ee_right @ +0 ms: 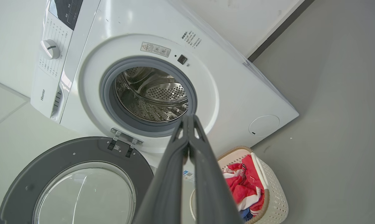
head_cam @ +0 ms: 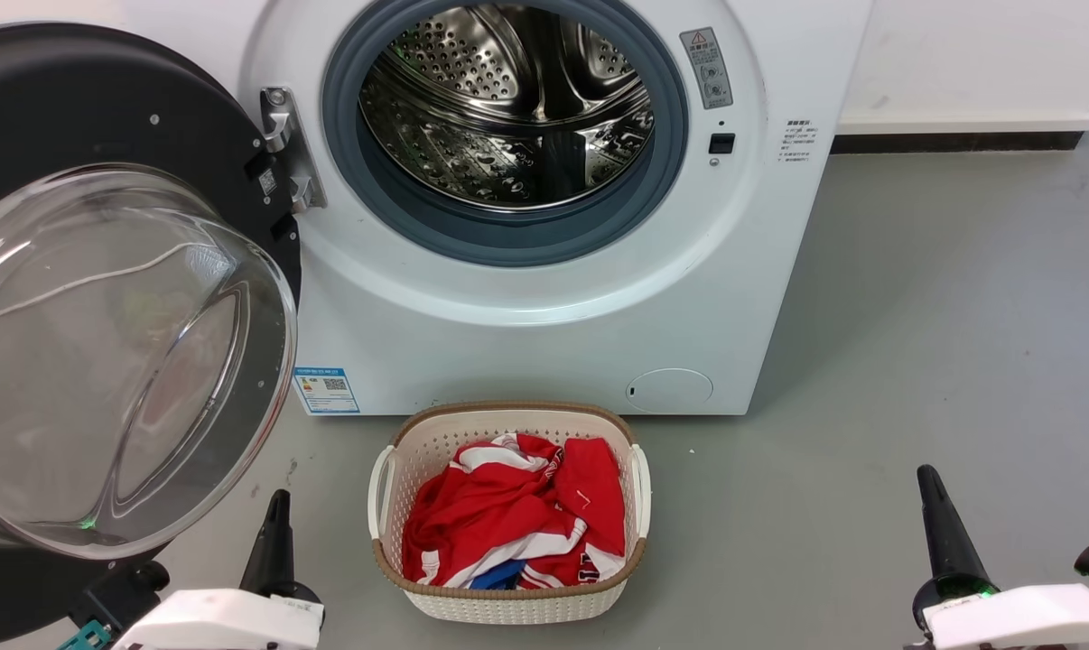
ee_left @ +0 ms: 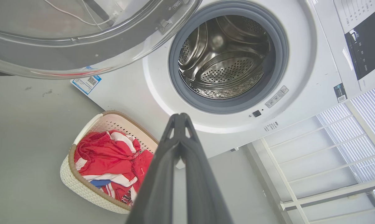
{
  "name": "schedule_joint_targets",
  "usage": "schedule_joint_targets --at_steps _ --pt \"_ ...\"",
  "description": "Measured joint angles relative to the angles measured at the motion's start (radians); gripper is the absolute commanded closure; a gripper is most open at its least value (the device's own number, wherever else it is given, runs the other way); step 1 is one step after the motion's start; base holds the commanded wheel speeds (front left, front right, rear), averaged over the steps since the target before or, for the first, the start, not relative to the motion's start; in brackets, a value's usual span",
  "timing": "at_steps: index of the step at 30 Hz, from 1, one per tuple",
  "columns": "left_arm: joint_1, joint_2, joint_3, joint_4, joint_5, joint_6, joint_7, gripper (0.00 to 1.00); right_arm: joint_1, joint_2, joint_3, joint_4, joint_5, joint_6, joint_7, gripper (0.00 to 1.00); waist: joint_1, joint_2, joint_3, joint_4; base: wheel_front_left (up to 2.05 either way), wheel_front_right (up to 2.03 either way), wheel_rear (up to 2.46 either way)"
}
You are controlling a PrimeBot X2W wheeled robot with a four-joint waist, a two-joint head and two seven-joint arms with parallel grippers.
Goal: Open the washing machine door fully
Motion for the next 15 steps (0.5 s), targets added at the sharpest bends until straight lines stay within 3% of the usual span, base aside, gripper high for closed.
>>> schedule_joint_targets --at_steps 15 --pt "-0.028 0.0 0.012 0.013 -0.177 -0.015 0.044 1.0 -0.04 -0.002 -0.011 0.028 0.172 0.0 0.043 1.0 0.0 0.0 0.005 0.001 0.0 0.0 0.0"
